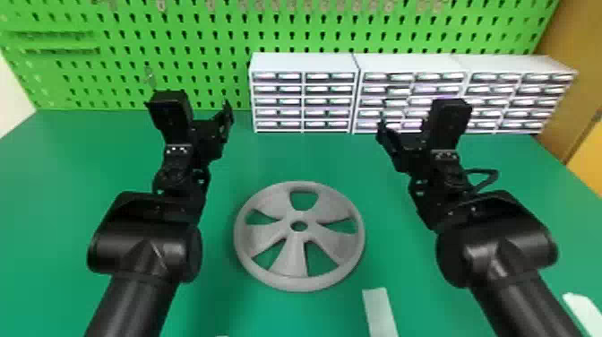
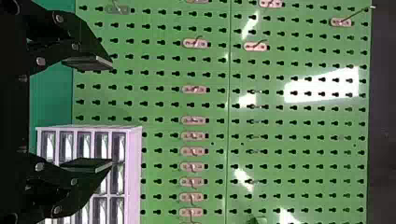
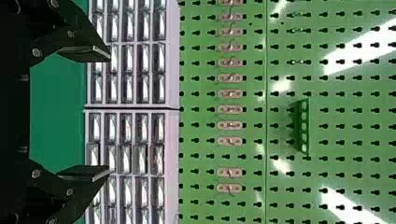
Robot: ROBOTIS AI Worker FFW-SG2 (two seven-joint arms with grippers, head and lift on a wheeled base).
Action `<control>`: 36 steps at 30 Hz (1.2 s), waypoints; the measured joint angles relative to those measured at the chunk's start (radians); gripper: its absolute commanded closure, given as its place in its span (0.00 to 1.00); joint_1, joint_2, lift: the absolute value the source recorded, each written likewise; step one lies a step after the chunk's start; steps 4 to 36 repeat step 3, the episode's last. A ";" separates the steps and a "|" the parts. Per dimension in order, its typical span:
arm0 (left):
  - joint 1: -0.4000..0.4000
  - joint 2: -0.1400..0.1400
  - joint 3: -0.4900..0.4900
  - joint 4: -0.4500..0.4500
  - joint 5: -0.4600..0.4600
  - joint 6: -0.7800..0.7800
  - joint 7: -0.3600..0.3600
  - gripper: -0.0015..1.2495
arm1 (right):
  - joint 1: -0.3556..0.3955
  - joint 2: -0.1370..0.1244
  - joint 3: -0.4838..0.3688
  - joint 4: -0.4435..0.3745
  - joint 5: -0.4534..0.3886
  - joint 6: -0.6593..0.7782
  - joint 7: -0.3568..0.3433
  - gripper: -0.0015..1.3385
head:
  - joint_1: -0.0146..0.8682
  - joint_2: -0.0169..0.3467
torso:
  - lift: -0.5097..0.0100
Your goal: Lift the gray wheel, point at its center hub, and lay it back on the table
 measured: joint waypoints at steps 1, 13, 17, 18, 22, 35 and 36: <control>0.000 0.000 0.001 0.000 0.000 0.000 0.000 0.41 | 0.000 0.000 0.001 0.001 0.000 0.000 0.000 0.31 | 0.80 0.18 | 0.80; 0.000 0.000 0.003 0.000 0.000 0.000 0.000 0.41 | 0.000 0.000 0.005 0.002 0.001 0.001 0.000 0.31 | 0.80 0.18 | 0.80; 0.000 0.000 0.003 0.000 0.000 0.000 0.000 0.41 | 0.000 0.000 0.005 0.002 0.001 0.001 0.000 0.31 | 0.80 0.18 | 0.80; 0.000 0.000 0.003 0.000 0.000 0.000 0.000 0.41 | 0.000 0.000 0.005 0.002 0.001 0.001 0.000 0.31 | 0.80 0.18 | 0.80; 0.000 0.000 0.003 0.000 0.000 0.000 0.000 0.41 | 0.000 0.000 0.005 0.002 0.001 0.001 0.000 0.31 | 0.80 0.18 | 0.80; 0.000 0.000 0.003 0.000 0.000 0.000 0.000 0.41 | 0.000 0.000 0.005 0.002 0.001 0.001 0.000 0.31 | 0.80 0.18 | 0.80; 0.000 0.000 0.003 0.000 0.000 0.000 0.000 0.41 | 0.000 0.000 0.005 0.002 0.001 0.001 0.000 0.31 | 0.80 0.18 | 0.80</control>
